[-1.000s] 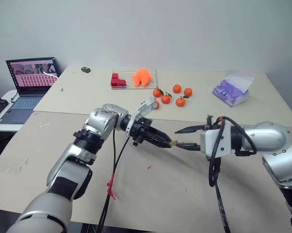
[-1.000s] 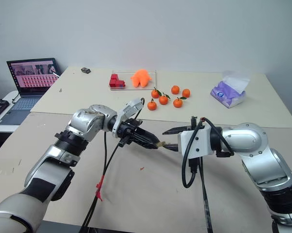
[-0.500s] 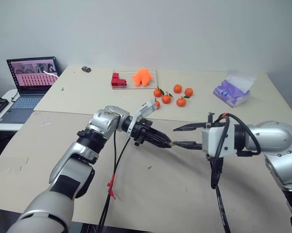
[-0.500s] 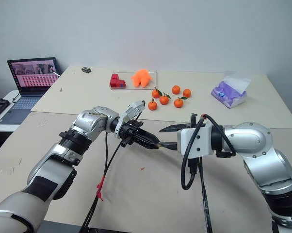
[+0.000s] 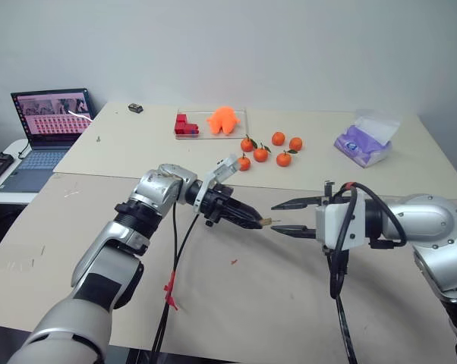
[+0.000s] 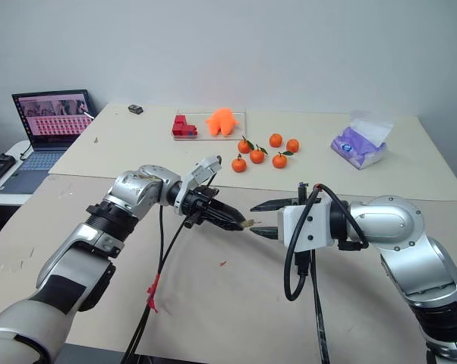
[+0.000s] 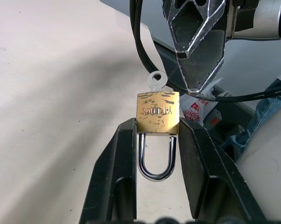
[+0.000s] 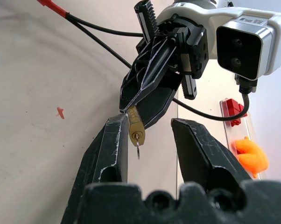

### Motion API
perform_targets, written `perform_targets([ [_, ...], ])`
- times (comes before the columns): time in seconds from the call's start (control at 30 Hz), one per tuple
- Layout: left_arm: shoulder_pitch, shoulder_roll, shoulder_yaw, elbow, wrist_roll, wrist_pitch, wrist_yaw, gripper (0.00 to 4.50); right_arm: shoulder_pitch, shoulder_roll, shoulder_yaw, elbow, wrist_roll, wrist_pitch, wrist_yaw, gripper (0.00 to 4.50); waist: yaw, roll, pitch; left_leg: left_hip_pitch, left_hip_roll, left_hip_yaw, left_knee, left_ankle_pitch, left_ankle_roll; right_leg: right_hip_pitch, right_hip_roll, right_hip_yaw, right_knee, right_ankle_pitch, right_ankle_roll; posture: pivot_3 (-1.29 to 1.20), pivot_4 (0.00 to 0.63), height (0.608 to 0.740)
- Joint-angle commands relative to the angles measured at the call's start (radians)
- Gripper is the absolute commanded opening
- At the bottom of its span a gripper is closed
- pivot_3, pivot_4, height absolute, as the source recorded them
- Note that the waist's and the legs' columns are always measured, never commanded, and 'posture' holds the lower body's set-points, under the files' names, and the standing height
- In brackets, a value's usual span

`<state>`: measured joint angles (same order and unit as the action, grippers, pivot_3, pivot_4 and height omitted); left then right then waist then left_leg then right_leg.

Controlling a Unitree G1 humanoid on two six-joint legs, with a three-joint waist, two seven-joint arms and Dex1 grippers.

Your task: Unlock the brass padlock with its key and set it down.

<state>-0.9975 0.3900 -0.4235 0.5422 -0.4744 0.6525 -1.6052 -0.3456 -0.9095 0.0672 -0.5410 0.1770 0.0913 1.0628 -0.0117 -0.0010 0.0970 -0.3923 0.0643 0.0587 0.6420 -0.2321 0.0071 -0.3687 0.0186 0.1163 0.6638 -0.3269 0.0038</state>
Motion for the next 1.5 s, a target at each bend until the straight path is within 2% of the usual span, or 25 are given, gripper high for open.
perform_targets([
  [0.03,-0.04,0.007,0.013,-0.008,-0.027,-0.003,-0.009,0.83,-0.009,0.012,0.0,0.003,-0.017,-0.037,-0.012,1.85,0.0,0.0,0.0,0.0,0.0,0.0,0.0,0.0,0.0,0.0,0.0,0.0,0.0,0.0,0.0,0.0,0.15,0.673],
  [1.1,-0.086,-0.015,-0.038,0.002,-0.053,-0.024,-0.009,0.83,-0.017,0.035,0.012,0.037,-0.041,-0.046,-0.016,1.85,0.0,0.0,0.0,0.0,0.0,0.0,0.001,0.0,0.0,0.0,0.0,0.0,0.0,0.0,0.0,0.0,0.15,0.673],
  [1.2,-0.084,-0.015,-0.038,-0.001,-0.053,-0.023,-0.009,0.83,-0.015,0.033,0.006,0.034,-0.036,-0.04,-0.017,1.19,-0.001,0.0,0.0,0.0,0.0,0.0,0.001,0.0,0.0,0.0,0.0,0.0,0.0,0.0,0.0,0.0,0.15,0.673],
  [1.3,-0.083,-0.015,-0.039,-0.001,-0.054,-0.023,-0.009,0.83,-0.017,0.034,0.005,0.033,-0.035,-0.037,-0.017,0.16,0.0,0.0,0.0,0.0,0.0,0.0,0.001,0.0,0.0,0.0,0.0,0.0,0.0,0.0,0.0,0.0,0.15,0.673],
  [1.5,-0.079,-0.014,-0.041,-0.001,-0.054,-0.026,-0.009,0.83,-0.018,0.032,0.002,0.032,-0.034,-0.034,-0.017,0.11,0.0,0.0,0.0,-0.001,0.0,0.0,0.001,0.0,0.0,0.0,0.0,0.0,0.0,0.0,0.0,0.0,0.15,0.673],
])
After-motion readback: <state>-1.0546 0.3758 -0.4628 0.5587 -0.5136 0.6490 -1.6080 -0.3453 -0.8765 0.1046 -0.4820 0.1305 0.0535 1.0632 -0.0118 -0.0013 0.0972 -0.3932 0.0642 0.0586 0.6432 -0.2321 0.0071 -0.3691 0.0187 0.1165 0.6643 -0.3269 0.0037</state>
